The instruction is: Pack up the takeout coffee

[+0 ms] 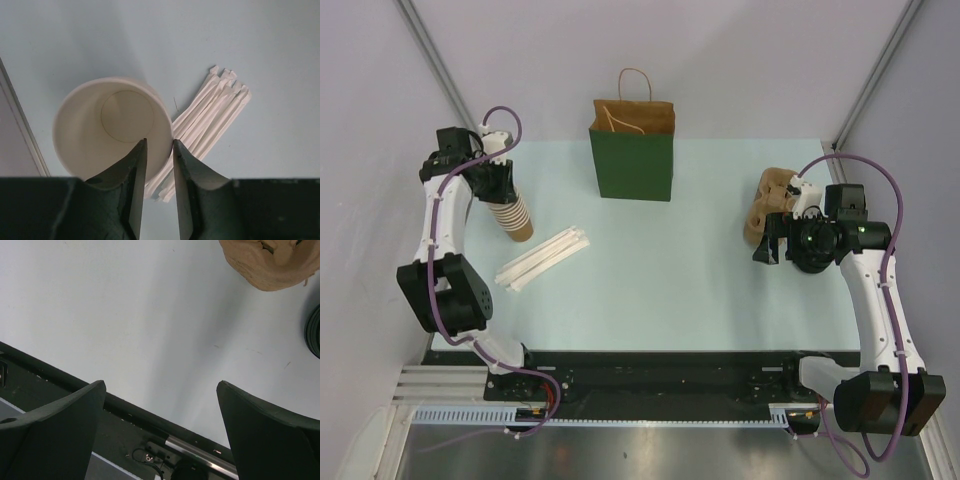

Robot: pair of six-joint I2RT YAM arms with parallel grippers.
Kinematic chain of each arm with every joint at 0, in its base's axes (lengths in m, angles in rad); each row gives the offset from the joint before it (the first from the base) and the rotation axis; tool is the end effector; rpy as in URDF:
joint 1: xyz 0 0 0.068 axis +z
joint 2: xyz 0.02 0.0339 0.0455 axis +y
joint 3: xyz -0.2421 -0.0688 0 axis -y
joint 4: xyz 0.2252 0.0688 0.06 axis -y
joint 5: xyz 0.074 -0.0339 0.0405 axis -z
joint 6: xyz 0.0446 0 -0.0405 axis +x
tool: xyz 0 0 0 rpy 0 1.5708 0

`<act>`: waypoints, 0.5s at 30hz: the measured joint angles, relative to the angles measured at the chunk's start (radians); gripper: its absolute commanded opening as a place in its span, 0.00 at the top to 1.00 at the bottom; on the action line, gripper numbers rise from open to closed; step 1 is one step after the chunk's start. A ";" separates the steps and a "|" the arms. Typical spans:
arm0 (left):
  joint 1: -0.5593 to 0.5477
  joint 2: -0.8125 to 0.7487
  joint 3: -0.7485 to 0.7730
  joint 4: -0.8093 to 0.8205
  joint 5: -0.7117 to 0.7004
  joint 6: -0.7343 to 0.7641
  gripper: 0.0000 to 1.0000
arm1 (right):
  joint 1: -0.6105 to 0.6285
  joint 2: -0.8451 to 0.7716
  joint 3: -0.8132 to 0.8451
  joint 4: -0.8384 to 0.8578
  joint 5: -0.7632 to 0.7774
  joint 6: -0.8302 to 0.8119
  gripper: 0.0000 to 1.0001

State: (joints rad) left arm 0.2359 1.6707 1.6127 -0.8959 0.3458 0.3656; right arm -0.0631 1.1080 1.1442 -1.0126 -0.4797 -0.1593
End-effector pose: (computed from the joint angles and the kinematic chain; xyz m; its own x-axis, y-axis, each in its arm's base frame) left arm 0.3337 0.0647 0.3067 -0.7511 0.1654 -0.6391 0.2562 0.9652 -0.0514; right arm 0.1993 0.0080 0.3042 -0.7843 -0.0914 -0.6136 -0.3306 0.8985 0.2887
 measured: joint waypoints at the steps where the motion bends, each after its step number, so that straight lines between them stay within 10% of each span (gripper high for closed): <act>1: 0.000 0.000 0.000 0.000 0.000 -0.001 0.71 | 0.000 0.000 0.000 0.000 0.000 0.000 0.00; 15: -0.001 0.002 0.000 0.000 0.010 0.003 1.00 | 0.000 0.000 -0.001 0.000 0.000 0.000 0.00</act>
State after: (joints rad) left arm 0.2348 1.6722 1.6123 -0.8963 0.3557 0.3683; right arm -0.0631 1.1084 1.1431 -1.0122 -0.4797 -0.1593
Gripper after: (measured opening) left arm 0.061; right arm 0.995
